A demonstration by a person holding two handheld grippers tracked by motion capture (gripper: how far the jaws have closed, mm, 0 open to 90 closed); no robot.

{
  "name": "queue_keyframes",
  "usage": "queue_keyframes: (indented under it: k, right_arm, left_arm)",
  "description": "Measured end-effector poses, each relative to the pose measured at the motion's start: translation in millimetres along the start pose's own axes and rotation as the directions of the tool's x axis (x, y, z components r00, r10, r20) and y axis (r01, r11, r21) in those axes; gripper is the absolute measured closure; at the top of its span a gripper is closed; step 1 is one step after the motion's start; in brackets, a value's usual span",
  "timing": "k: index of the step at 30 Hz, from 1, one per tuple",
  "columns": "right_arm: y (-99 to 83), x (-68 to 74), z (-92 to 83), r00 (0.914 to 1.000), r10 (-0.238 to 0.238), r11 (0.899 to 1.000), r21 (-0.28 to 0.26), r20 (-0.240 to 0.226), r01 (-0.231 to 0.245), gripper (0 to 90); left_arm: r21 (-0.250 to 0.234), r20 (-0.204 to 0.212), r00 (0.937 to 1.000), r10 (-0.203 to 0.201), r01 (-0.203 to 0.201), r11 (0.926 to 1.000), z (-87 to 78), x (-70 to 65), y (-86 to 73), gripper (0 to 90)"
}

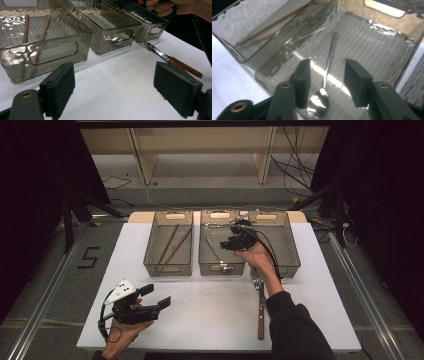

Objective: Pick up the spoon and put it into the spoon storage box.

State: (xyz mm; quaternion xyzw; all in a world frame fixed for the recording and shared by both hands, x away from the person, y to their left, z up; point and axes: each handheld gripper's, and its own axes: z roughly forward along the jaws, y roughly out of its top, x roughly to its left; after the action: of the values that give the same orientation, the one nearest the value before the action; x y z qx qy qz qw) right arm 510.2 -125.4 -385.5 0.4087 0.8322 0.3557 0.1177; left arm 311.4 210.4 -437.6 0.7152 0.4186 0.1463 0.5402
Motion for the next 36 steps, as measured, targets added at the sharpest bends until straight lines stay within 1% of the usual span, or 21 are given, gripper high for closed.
queue_keyframes:
  k: [2, 5, 7, 8, 9, 11, 12, 16, 22, 26, 30, 33, 36]
  right_arm:
    - [0.0, 4.5, -5.8, 1.0, -0.008, 1.0, 0.001, 0.002, 0.008, 47.8]
    - [-1.3, 13.3, -16.6, 0.9994, -0.036, 0.999, 0.0, 0.003, 0.036, 42.4]
    - [-3.8, 18.5, -24.8, 0.9984, -0.057, 0.998, 0.0, 0.006, 0.057, 38.6]
    - [-5.7, 21.5, -29.1, 0.9982, -0.058, 0.998, 0.001, 0.016, 0.058, 36.7]
    - [-8.3, 24.2, -33.5, 0.9976, -0.065, 0.998, -0.001, 0.021, 0.065, 35.9]
    - [-14.9, 28.4, -41.9, 0.9975, -0.07, 0.998, -0.004, 0.012, 0.07, 34.9]
    - [-18.6, 30.0, -45.5, 0.9975, -0.068, 0.998, 0.0, 0.015, 0.068, 34.7]
    - [-34.6, 32.5, -56.2, 0.9978, -0.064, 0.998, 0.018, 0.019, 0.063, 33.7]
    - [-54.9, 34.8, -65.5, 0.9981, -0.059, 0.998, 0.037, 0.02, 0.058, 33.5]
    - [-66.4, 36.5, -68.6, 0.9988, -0.045, 0.998, 0.043, 0.017, 0.044, 32.3]
    - [-77.5, 40.3, -69.2, 0.9984, -0.043, 0.997, 0.062, 0.036, 0.041, 31.3]
    - [-86.1, 44.4, -69.5, 0.9987, -0.042, 0.996, 0.077, 0.028, 0.04, 30.6]
    - [-93.9, 46.8, -71.4, 0.9992, -0.038, 0.997, 0.074, 0.016, 0.036, 30.7]
  left_arm:
    - [-0.002, 0.0, 1.0, -0.002, 0.002, 1.0, -0.2, 0.1, -0.1, 17.0]
    - [-0.003, -0.001, 1.0, -0.009, 0.009, 1.0, 0.0, 0.1, -0.3, 17.0]
    - [-0.005, -0.002, 1.0, -0.007, 0.007, 1.0, -0.2, -0.2, -0.2, 17.0]
    - [0.0, -0.002, 1.0, -0.001, 0.001, 1.0, -0.5, 0.0, -0.2, 17.0]
    - [0.0, -0.002, 1.0, -0.001, 0.001, 1.0, -0.5, -0.1, -0.3, 17.0]
    - [0.0, -0.001, 1.0, -0.003, 0.003, 1.0, -0.3, -0.1, -0.3, 17.0]
    - [0.0, -0.003, 1.0, -0.003, 0.003, 1.0, -0.3, -0.2, -0.3, 17.0]
    - [0.003, -0.003, 1.0, -0.004, 0.004, 1.0, 0.5, -1.1, -0.2, 17.0]
    - [0.004, -0.004, 1.0, -0.003, 0.003, 1.0, 0.9, -1.3, -0.2, 17.0]
    - [0.002, -0.005, 1.0, -0.005, 0.005, 1.0, 0.8, -1.3, -0.3, 17.0]
    - [0.002, -0.005, 1.0, -0.002, 0.002, 1.0, 0.4, -1.1, -0.2, 17.0]
    - [0.003, -0.006, 1.0, -0.003, 0.003, 1.0, 0.5, -0.9, -0.3, 17.0]
    - [0.004, -0.005, 1.0, -0.003, 0.003, 1.0, 0.6, -1.3, -0.3, 17.0]
